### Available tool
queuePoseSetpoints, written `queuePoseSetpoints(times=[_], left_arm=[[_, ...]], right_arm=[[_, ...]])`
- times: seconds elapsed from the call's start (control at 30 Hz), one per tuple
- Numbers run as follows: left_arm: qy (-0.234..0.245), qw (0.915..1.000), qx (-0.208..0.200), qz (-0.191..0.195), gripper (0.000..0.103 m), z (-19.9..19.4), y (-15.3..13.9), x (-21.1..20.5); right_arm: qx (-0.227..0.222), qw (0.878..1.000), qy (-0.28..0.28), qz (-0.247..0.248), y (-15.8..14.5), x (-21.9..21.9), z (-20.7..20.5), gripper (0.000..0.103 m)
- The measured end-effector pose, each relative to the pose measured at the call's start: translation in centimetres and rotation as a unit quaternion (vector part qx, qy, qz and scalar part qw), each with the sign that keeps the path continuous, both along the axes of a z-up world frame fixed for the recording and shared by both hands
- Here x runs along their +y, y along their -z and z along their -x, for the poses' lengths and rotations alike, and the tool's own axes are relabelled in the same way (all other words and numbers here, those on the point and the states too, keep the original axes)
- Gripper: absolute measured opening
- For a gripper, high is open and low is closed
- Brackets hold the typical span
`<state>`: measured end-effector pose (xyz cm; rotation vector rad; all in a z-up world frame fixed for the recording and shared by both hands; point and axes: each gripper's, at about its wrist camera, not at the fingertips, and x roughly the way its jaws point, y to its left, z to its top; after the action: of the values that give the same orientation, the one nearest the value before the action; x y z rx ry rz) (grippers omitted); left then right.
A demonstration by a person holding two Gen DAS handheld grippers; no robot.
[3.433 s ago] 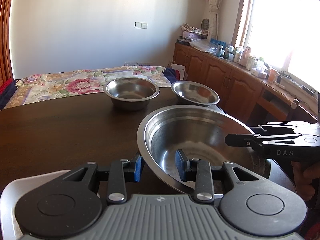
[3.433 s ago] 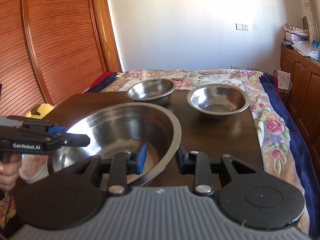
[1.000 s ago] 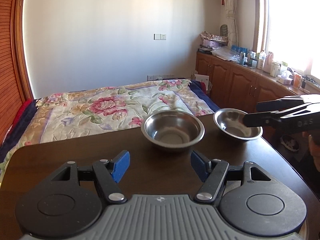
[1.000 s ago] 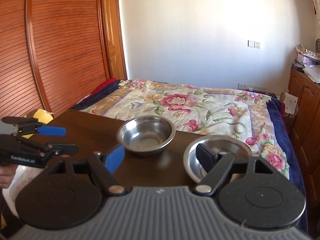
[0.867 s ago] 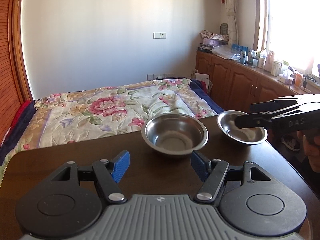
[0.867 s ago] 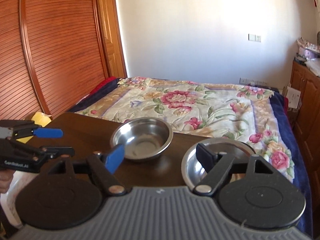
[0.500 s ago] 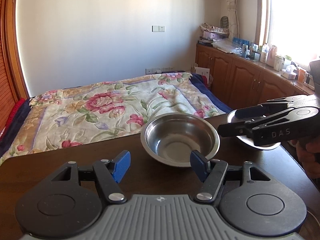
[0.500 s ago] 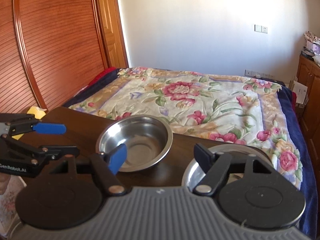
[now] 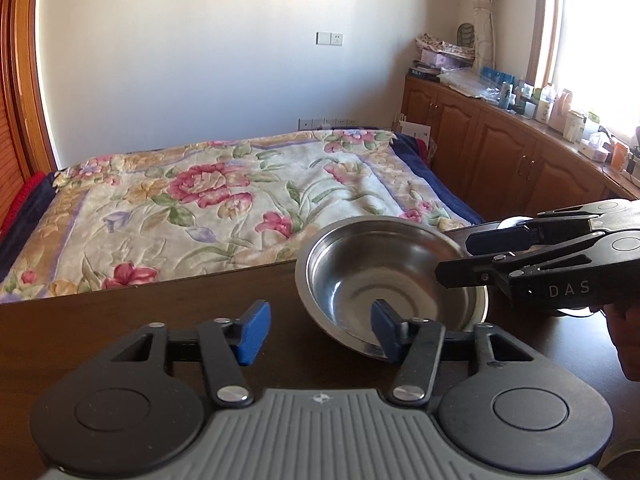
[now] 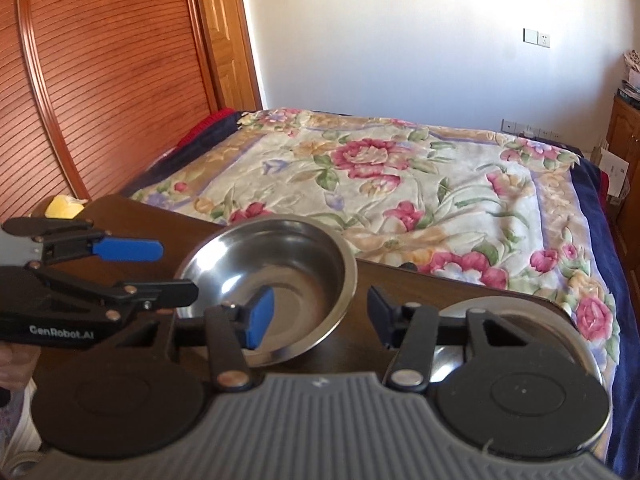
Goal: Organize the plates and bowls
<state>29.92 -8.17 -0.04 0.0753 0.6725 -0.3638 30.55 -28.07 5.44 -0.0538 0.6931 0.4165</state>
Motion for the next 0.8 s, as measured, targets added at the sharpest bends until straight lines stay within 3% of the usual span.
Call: queuePoseSetpoints(times=[0.27, 0.37, 0.8], left_arm=[[-0.001, 0.9999, 0.010, 0.007, 0.046, -0.5, 0.5, -0.1], [0.004, 0.9998, 0.018, 0.010, 0.036, -0.4, 0.7, -0.1], [0.006, 0.9995, 0.023, 0.019, 0.036, 0.7, 0.1, -0.1]], right_arm=[[0.029, 0.999, 0.006, -0.017, 0.7, -0.3, -0.9, 0.046], [0.036, 0.999, 0.009, -0.024, 0.8, -0.5, -1.0, 0.045], [0.043, 0.998, -0.002, -0.042, 1.1, -0.1, -0.1, 0.030]])
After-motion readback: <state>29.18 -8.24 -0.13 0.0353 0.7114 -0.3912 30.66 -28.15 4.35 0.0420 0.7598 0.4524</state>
